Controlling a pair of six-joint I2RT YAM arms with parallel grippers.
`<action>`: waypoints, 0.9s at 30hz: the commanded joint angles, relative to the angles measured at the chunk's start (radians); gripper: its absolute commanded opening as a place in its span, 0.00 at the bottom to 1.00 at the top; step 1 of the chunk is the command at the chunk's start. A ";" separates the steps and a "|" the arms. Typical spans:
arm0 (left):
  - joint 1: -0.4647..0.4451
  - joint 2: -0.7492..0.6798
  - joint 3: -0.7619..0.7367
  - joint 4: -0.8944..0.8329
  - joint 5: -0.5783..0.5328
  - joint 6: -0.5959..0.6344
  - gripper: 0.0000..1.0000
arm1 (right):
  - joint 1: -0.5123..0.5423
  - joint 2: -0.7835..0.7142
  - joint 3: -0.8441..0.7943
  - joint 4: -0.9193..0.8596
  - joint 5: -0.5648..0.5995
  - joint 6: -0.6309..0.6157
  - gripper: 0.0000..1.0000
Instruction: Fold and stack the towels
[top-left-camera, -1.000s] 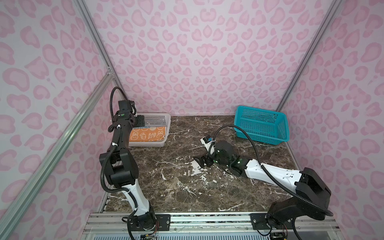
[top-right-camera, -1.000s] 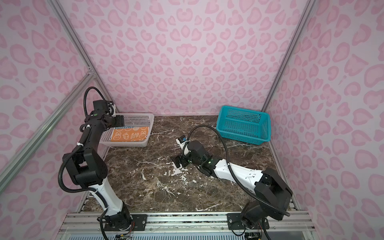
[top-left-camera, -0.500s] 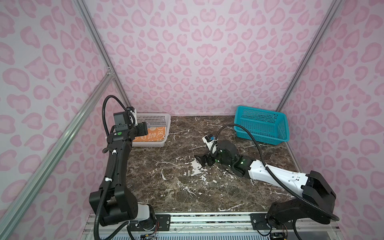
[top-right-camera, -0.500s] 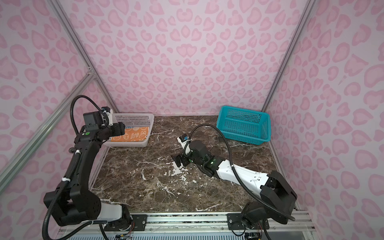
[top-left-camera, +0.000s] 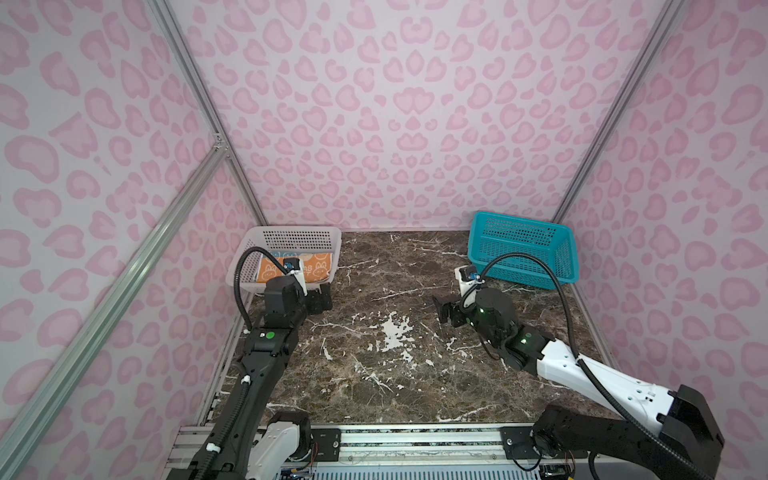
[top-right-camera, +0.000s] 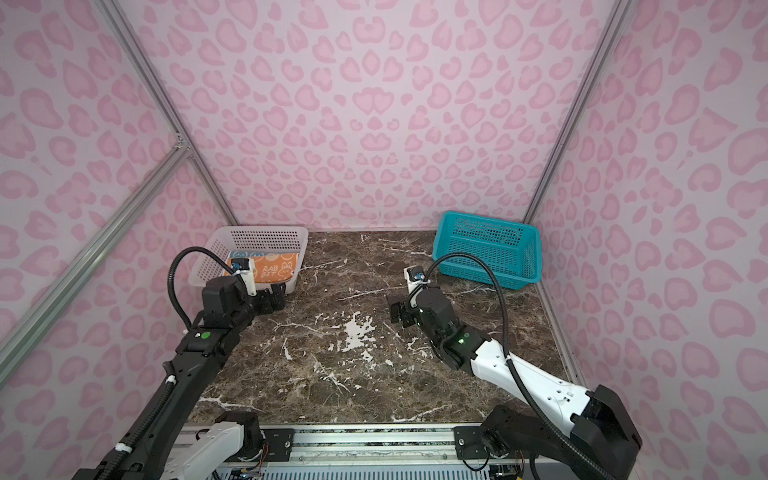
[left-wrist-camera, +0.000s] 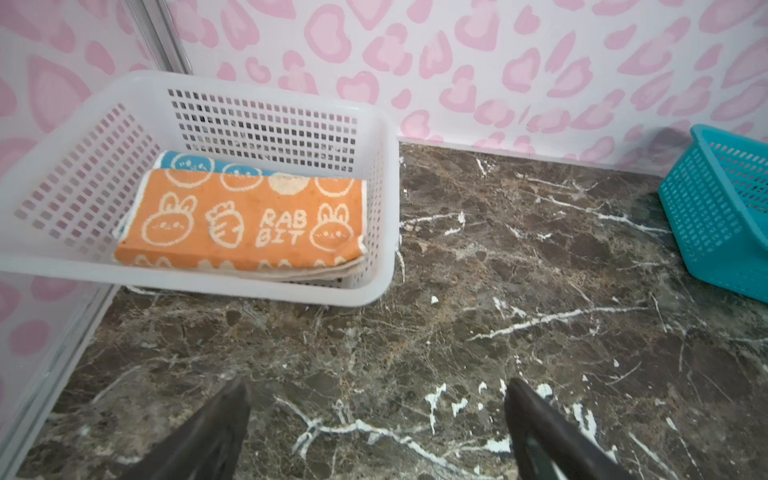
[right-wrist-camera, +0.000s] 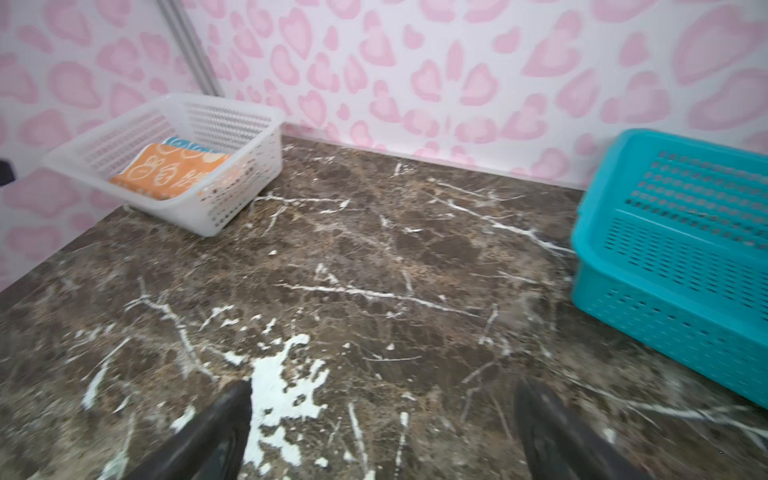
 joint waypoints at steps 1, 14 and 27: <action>-0.015 -0.058 -0.104 0.169 -0.093 -0.038 0.97 | -0.054 -0.099 -0.113 0.080 0.135 -0.028 0.98; -0.020 -0.004 -0.433 0.658 -0.318 -0.004 0.97 | -0.430 -0.286 -0.457 0.351 0.155 -0.165 0.98; -0.009 0.356 -0.379 0.952 -0.203 0.039 0.98 | -0.574 0.089 -0.527 0.803 0.100 -0.173 0.99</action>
